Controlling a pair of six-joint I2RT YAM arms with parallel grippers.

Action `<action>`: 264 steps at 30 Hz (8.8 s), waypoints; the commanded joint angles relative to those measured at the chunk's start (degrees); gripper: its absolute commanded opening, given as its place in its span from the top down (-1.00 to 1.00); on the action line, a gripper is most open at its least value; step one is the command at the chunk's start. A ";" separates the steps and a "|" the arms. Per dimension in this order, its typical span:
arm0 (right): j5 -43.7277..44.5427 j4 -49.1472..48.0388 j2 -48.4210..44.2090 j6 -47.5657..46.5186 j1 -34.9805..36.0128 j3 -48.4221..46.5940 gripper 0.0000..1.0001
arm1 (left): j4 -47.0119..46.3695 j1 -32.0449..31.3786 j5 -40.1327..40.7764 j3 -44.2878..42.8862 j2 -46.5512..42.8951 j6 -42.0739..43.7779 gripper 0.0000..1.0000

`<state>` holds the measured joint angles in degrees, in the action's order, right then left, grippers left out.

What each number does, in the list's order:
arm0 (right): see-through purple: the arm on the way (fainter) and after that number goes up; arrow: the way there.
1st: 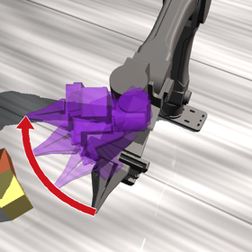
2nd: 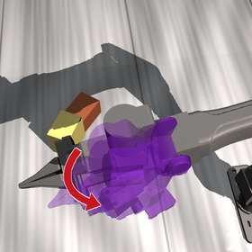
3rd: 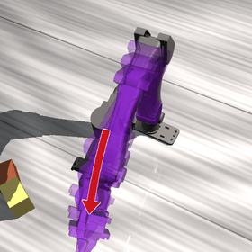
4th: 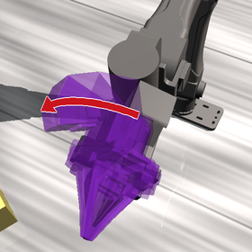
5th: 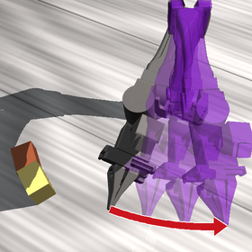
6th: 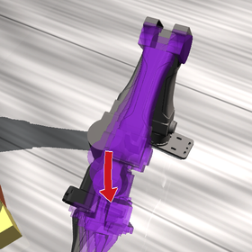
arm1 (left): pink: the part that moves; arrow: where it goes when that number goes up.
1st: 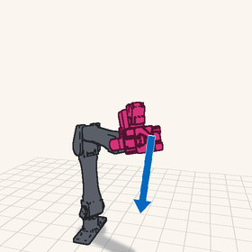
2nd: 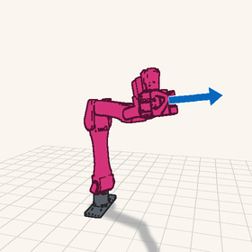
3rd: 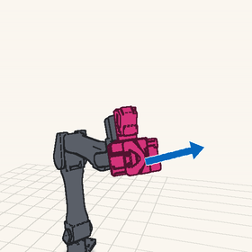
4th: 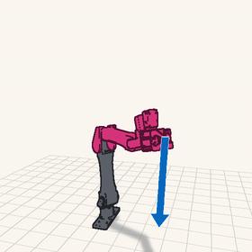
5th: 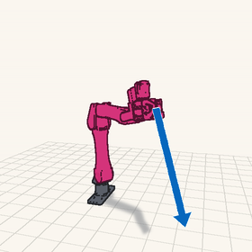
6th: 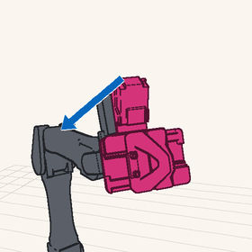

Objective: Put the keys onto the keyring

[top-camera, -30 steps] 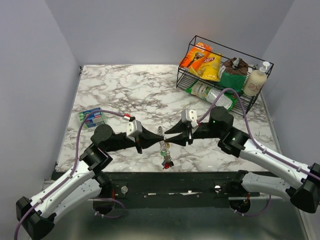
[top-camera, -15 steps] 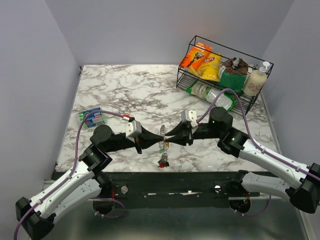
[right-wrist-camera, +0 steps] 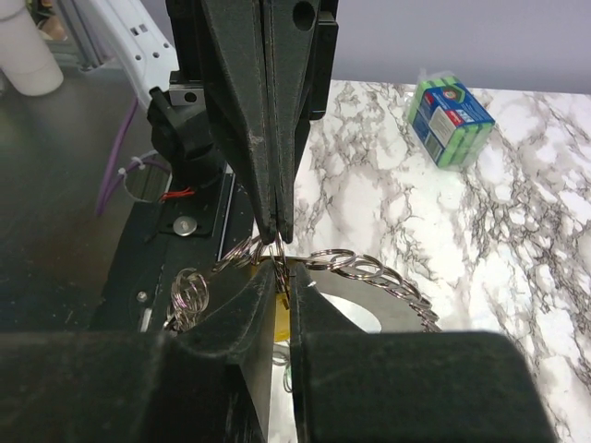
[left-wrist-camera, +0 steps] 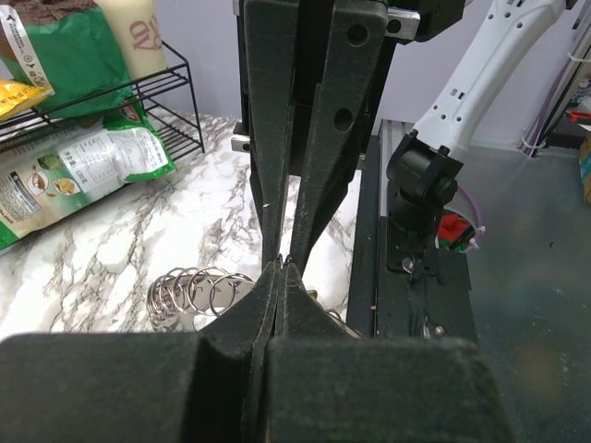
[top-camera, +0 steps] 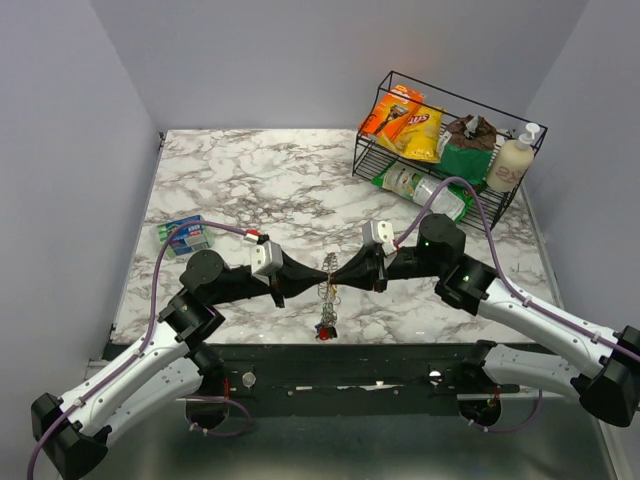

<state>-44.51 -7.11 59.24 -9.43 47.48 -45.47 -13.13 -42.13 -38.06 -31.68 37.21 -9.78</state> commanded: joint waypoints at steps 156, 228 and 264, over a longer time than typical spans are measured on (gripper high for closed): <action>-18.15 -5.63 -1.85 11.10 -8.46 -0.23 0.00 | -47.87 -0.85 -7.64 13.14 6.12 -5.25 1.00; -24.75 -8.62 3.42 14.26 -8.37 1.09 0.99 | -44.71 -0.85 -7.64 11.82 5.15 -3.67 1.00; -15.43 -0.62 -5.27 6.53 -8.37 3.46 -0.12 | -44.36 -0.85 -9.48 12.17 5.06 -4.19 1.00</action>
<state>-63.79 -10.15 56.95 0.71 39.24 -42.61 -55.96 -42.78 -47.20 -18.26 43.79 -14.63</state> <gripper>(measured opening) 0.492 0.008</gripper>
